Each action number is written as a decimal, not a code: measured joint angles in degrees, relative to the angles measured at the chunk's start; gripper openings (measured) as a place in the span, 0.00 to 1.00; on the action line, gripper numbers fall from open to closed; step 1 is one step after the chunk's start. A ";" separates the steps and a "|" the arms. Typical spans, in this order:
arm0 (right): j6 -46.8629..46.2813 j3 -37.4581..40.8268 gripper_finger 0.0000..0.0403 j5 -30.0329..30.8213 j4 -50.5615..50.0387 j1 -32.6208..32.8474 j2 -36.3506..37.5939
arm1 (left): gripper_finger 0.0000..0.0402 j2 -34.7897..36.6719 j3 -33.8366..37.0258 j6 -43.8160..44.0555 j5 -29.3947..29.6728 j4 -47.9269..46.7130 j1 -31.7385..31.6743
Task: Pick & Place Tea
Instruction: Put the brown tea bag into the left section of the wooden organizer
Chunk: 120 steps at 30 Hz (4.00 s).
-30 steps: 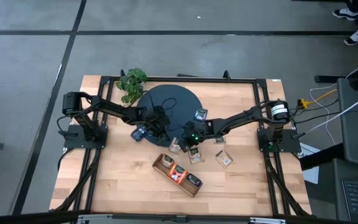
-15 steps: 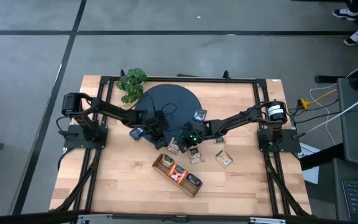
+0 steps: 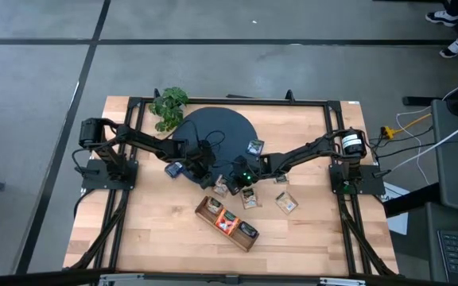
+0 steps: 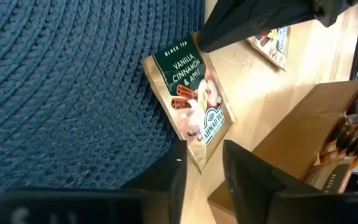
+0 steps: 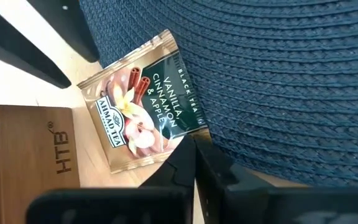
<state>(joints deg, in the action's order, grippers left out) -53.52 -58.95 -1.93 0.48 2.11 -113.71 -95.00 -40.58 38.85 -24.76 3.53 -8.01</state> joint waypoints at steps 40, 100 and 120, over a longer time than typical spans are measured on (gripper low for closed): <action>-1.75 0.04 0.04 -0.97 3.60 -0.11 0.09 | 0.01 -4.24 0.13 0.90 -0.23 2.73 1.11; -2.88 -1.21 0.30 -11.26 24.74 -0.83 10.08 | 0.01 32.55 -0.01 -29.16 -0.15 -23.05 1.71; -1.20 -1.21 0.02 -10.22 29.05 -0.35 10.08 | 0.01 32.22 0.02 -26.05 2.79 -22.88 2.03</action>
<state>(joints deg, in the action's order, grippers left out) -54.72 -60.16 -12.15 29.53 1.76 -103.63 -62.78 -40.56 12.80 -21.98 -19.35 -5.98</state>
